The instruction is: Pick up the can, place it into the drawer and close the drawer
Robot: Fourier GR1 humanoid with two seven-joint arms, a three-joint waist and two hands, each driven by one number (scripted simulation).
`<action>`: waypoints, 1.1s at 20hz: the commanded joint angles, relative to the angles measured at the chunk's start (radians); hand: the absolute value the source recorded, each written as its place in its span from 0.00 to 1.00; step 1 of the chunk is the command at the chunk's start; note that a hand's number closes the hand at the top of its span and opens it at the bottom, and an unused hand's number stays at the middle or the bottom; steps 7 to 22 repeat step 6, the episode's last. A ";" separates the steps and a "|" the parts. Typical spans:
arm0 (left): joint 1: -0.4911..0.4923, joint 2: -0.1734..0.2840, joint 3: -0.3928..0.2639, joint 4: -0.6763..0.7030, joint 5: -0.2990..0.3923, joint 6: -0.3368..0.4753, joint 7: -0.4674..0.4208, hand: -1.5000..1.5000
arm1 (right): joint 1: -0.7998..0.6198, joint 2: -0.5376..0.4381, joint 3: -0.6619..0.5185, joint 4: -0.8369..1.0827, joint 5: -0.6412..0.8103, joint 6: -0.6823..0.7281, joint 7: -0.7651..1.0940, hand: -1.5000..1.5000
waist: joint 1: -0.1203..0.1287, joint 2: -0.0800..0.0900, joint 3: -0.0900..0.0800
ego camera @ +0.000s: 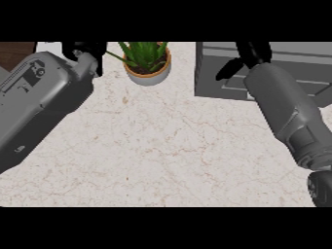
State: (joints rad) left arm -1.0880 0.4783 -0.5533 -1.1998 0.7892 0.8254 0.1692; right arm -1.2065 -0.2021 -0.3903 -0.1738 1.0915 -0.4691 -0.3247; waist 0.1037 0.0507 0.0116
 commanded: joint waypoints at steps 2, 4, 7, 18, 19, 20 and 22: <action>0.028 -0.002 -0.017 -0.028 -0.017 0.008 -0.005 0.00 | -0.077 0.006 -0.182 -0.035 -0.201 0.099 -0.057 0.00 | 0.003 -0.019 -0.006; 0.042 0.004 -0.013 -0.056 -0.012 0.014 0.012 0.00 | -0.042 0.004 -0.201 -0.030 -0.218 0.084 -0.092 0.00 | 0.004 -0.020 -0.007; 0.040 0.005 -0.009 -0.057 -0.021 0.025 0.014 0.00 | -0.051 0.006 -0.214 -0.029 -0.235 0.107 -0.117 0.00 | -0.005 -0.019 -0.008; 0.040 0.005 -0.009 -0.057 -0.021 0.025 0.014 0.00 | -0.051 0.006 -0.214 -0.029 -0.235 0.107 -0.117 0.00 | -0.005 -0.019 -0.008; 0.040 0.005 -0.009 -0.057 -0.021 0.025 0.014 0.00 | -0.051 0.006 -0.214 -0.029 -0.235 0.107 -0.117 0.00 | -0.005 -0.019 -0.008; 0.040 0.005 -0.009 -0.057 -0.021 0.025 0.014 0.00 | -0.051 0.006 -0.214 -0.029 -0.235 0.107 -0.117 0.00 | -0.005 -0.019 -0.008; 0.040 0.005 -0.009 -0.057 -0.021 0.025 0.014 0.00 | -0.051 0.006 -0.214 -0.029 -0.235 0.107 -0.117 0.00 | -0.005 -0.019 -0.008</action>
